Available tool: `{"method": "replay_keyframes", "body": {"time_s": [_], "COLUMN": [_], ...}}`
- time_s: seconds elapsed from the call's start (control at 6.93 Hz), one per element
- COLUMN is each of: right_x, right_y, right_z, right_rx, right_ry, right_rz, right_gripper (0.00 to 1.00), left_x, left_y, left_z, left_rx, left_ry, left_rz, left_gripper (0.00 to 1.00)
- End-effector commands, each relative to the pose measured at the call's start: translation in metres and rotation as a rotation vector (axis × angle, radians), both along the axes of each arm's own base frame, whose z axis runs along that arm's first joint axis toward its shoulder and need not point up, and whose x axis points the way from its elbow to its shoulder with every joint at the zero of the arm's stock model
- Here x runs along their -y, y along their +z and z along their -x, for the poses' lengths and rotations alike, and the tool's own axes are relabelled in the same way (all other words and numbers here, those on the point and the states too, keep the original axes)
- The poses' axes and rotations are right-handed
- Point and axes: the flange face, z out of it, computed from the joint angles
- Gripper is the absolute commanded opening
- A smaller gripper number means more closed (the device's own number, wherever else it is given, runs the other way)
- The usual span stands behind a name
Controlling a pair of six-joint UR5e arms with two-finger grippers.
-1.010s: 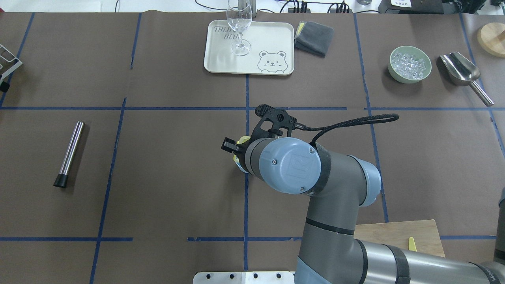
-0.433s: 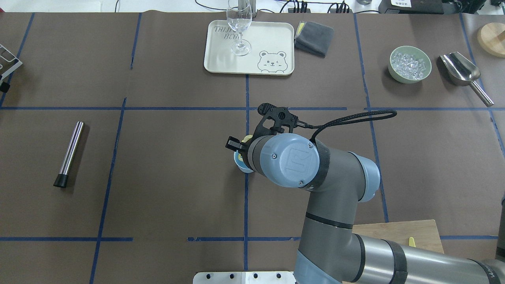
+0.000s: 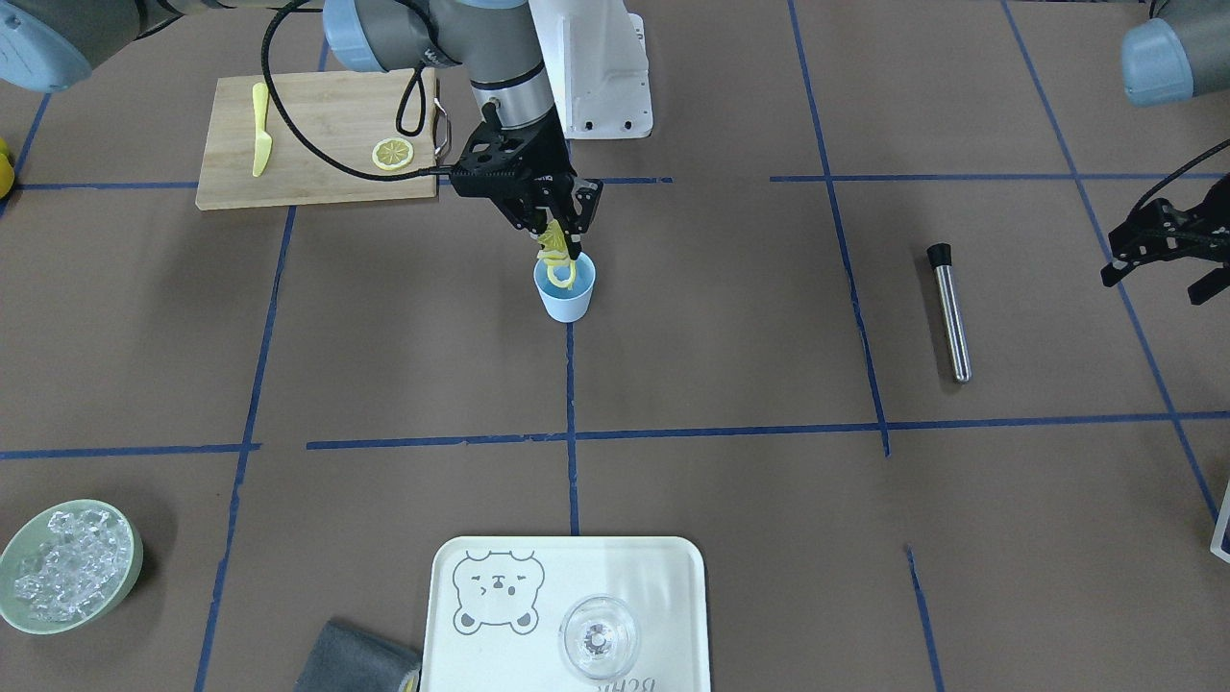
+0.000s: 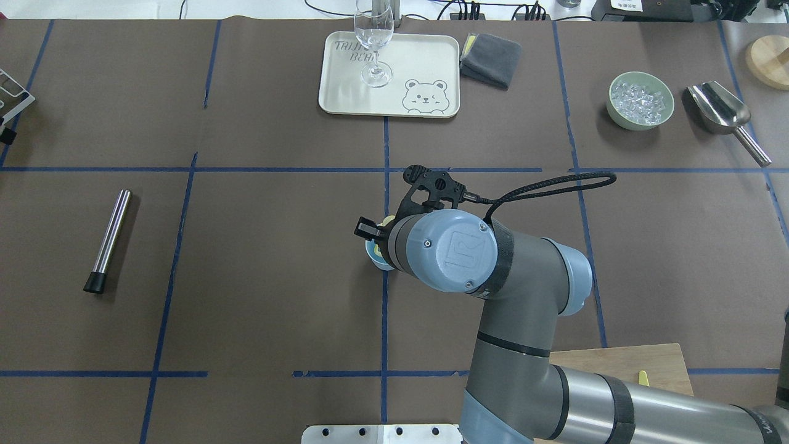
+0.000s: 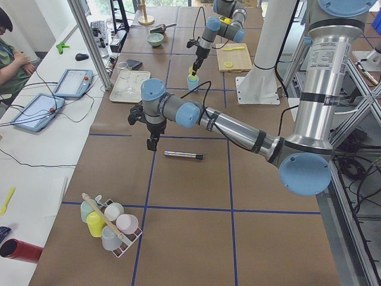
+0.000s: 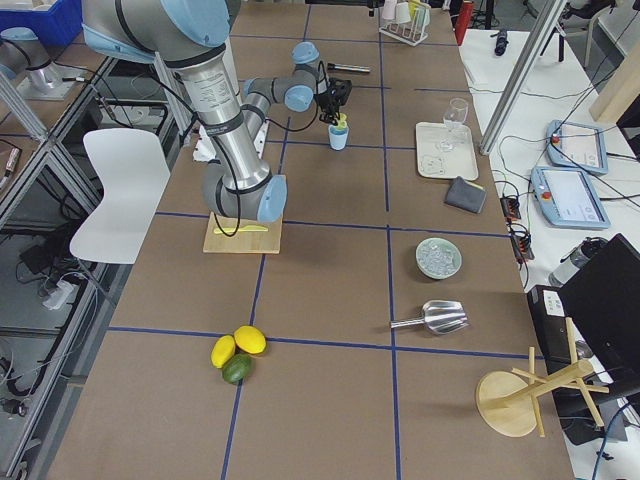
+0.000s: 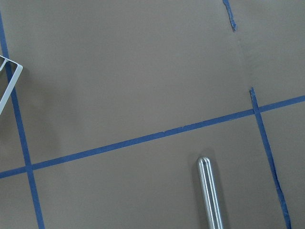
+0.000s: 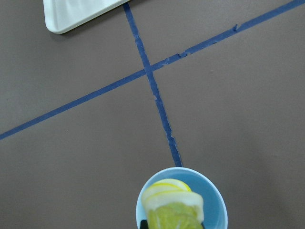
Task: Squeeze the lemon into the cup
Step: 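Lower the lemon slice into the blue cup and open the right gripper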
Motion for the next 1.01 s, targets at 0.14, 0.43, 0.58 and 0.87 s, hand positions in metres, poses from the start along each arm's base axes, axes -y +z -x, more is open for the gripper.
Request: {"method": "replay_keyframes", "body": {"time_s": [0.14, 0.43, 0.58, 0.87], "right_x": [0.003, 0.003, 0.004, 0.008], "right_y": [-0.002, -0.004, -0.005, -0.008], "right_z": [-0.001, -0.001, -0.002, -0.012], "right_rx": [0.007, 0.010, 0.012, 0.018], "right_ry": [0.005, 0.007, 0.009, -0.016], "right_rz": [0.001, 0.000, 0.000, 0.018], "right_gripper": [0.81, 0.91, 0.92, 1.00], "left_x": [0.000, -0.001, -0.001, 0.000], "left_y": [-0.001, 0.000, 0.000, 0.000], "left_z": [0.000, 0.000, 0.000, 0.000], "left_rx": [-0.002, -0.003, -0.003, -0.003], "left_ry": [0.001, 0.001, 0.001, 0.000], "left_rz": [-0.002, 0.000, 0.000, 0.001], "left_gripper": [1.00, 1.00, 1.00, 1.00]}}
